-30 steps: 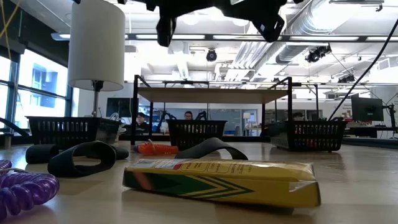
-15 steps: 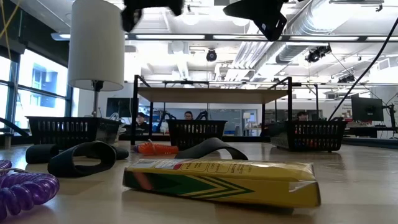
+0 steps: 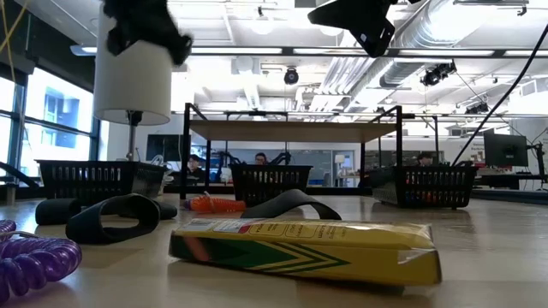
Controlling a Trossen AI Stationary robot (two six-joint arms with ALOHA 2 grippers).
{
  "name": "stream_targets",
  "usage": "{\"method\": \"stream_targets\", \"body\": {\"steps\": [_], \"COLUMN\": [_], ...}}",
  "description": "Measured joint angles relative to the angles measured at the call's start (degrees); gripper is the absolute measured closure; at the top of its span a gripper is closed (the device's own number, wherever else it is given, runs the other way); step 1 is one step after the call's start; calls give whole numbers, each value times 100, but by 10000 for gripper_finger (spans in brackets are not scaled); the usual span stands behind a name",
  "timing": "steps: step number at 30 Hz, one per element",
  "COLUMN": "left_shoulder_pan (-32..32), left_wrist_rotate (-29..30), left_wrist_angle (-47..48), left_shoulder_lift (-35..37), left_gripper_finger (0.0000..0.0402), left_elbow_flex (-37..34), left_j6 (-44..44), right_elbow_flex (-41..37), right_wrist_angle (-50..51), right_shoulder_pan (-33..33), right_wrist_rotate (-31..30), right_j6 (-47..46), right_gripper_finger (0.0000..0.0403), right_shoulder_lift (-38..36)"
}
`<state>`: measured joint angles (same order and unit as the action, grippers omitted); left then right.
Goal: Pick & Place Office Desk Supplies
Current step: Put the black rubber band into the left black bin
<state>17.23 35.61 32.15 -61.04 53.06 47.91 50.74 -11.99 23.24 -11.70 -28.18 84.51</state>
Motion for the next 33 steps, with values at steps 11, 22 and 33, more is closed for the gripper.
{"method": "stream_targets", "body": {"steps": [11,22,33], "left_shoulder_pan": [-696,-1382,-1381], "left_wrist_rotate": [-912,-2206,-2361], "left_wrist_angle": [2006,3398,3113], "left_shoulder_lift": [-2,-612,-1896], "left_gripper_finger": [401,401,401], "left_elbow_flex": [384,382,382], "left_j6": [923,1225,404], "right_elbow_flex": [0,0,0], "right_wrist_angle": [15,122,114], "right_shoulder_pan": [0,-15,-15], "right_wrist_rotate": [-50,-188,-188], "right_j6": [0,1,-35], "right_gripper_finger": [154,154,154], "right_shoulder_lift": [0,2,2]}}
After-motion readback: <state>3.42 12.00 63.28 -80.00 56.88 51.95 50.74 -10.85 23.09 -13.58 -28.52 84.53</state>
